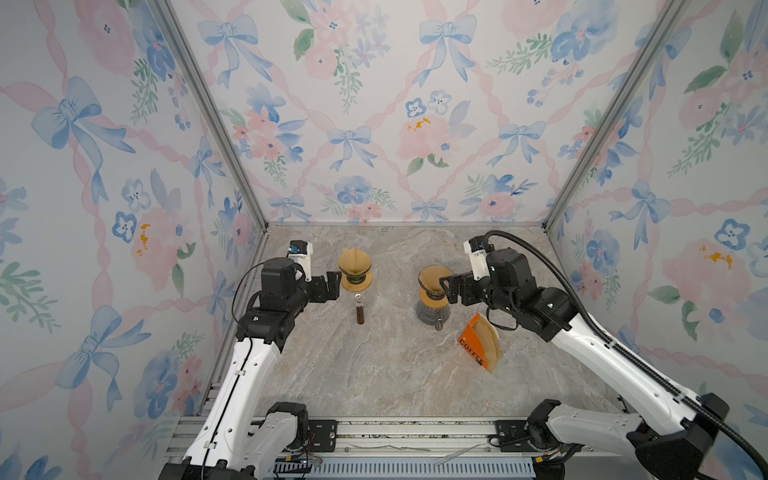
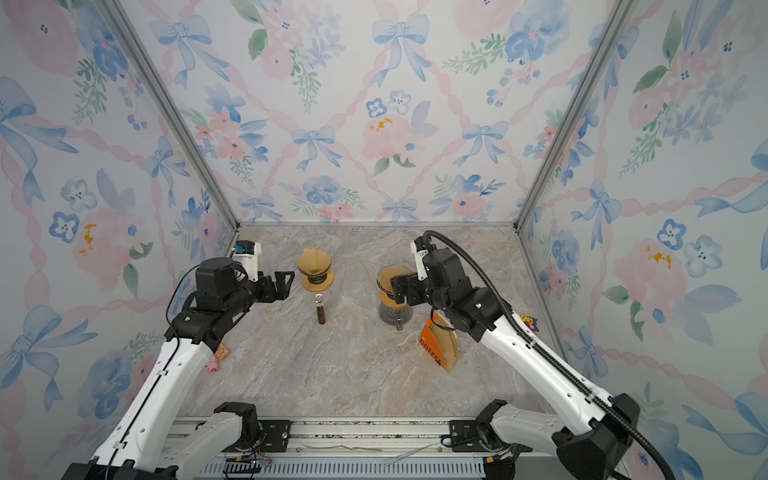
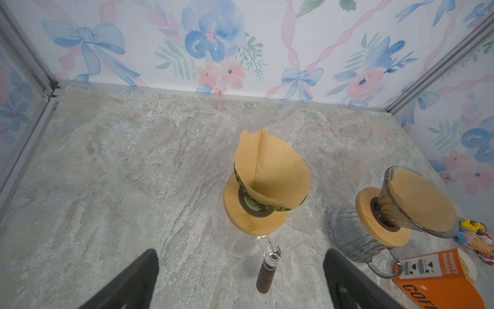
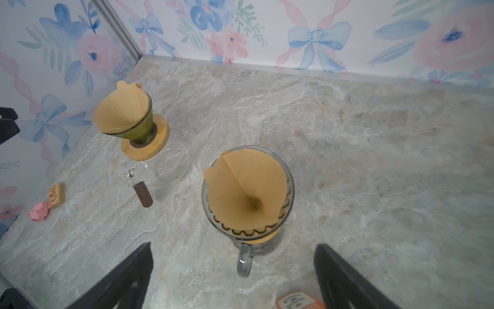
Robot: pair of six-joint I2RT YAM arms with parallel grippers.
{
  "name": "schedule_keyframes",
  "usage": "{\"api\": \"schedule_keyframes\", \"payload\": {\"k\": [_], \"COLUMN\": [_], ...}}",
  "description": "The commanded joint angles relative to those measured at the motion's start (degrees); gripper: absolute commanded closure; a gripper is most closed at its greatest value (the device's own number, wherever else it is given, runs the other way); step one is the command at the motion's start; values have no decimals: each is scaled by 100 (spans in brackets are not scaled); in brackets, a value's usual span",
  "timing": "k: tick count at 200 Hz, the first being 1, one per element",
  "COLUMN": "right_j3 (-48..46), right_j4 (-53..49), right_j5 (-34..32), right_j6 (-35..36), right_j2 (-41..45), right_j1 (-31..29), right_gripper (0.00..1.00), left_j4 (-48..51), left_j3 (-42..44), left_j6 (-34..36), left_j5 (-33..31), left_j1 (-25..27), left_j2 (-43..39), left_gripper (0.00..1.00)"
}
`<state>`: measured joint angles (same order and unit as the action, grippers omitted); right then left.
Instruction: Place the coffee filter in the dripper
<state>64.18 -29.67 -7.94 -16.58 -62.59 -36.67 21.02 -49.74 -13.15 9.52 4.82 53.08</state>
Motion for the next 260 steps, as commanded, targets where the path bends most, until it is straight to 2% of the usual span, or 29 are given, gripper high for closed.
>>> {"api": "schedule_keyframes", "payload": {"k": [1,14,30,53,99,130,147,197,229,260], "right_j3": [-671,-1082,-1536,-2031,-2805,-3205,-3337,-3776,-4109,-4384], "right_j4": [104,158,220,260,468,648,714,1289,1668,1905], "right_j5": [-646,-825,-949,-1059,-1537,-1732,-1889,-2569,-2941,-2958], "right_j6": [196,121,65,60,-75,-146,-177,-94,-32,121], "right_j2": [645,1063,1463,1857,2332,2501,2578,2815,3036,3186], "right_j1": [188,334,512,683,715,731,731,747,813,971], "right_gripper": [4,4,4,4,4,4,4,4,4,4], "left_j4": [-341,-439,-681,-1103,-2626,-3446,-3789,-5089,-5995,-6897], "left_j3": [442,709,1170,1790,3279,3879,3986,3896,3945,4117], "left_j6": [-264,-489,-545,-708,-780,-667,-503,243,598,753], "left_j5": [-524,-857,-838,-1286,-1679,-2111,-2244,-2566,-2448,-2394], "left_j1": [-29,-25,-25,-26,-10,13,27,194,244,249], "left_j2": [-321,-474,-632,-893,-1684,-1935,-1837,-537,210,804], "left_gripper": [2,2,2,2,2,2,2,2,2,2]}}
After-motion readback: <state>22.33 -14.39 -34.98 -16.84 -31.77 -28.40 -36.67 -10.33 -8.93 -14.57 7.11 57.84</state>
